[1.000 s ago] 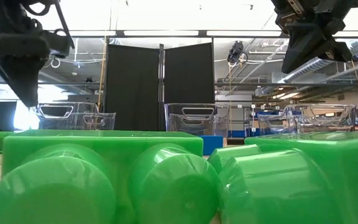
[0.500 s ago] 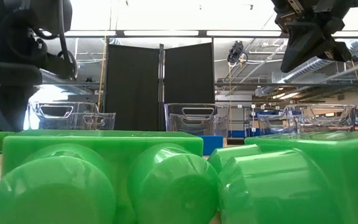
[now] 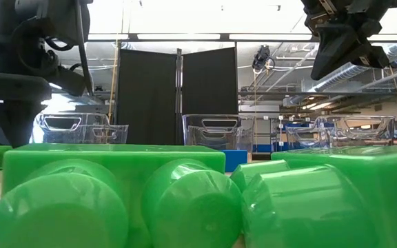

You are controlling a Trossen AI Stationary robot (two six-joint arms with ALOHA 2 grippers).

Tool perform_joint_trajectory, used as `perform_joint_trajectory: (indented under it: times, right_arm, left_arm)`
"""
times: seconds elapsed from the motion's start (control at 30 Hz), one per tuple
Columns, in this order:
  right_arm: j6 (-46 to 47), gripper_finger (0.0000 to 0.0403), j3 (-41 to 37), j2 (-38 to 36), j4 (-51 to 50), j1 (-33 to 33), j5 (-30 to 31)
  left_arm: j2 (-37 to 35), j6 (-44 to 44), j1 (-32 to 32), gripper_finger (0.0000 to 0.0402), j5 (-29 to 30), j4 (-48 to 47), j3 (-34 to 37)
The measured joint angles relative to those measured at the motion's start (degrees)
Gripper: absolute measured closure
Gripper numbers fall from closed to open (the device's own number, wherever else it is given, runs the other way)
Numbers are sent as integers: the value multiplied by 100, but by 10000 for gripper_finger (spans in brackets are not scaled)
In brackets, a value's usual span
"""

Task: Sort blocks by size
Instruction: Put the green 2 stud game piece into the right transparent bin

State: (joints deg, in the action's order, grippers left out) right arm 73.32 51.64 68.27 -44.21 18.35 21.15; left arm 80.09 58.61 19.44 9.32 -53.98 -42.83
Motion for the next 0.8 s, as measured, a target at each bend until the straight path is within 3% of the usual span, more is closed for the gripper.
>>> perform_joint_trajectory:
  times: [0.4, 0.53, 0.8]
  right_arm:
    - [0, 385, 0, -2, 4, 0, 0]
    - [0, 385, 0, -2, 54, 0, -2]
    - [0, 383, 2, -2, 128, 0, -17]
  left_arm:
    - [-1, 192, -48, 119, -19, 226, 369]
    - [9, 225, -44, 119, -429, 486, 412]
    - [30, 293, -44, 120, -436, 711, 402]
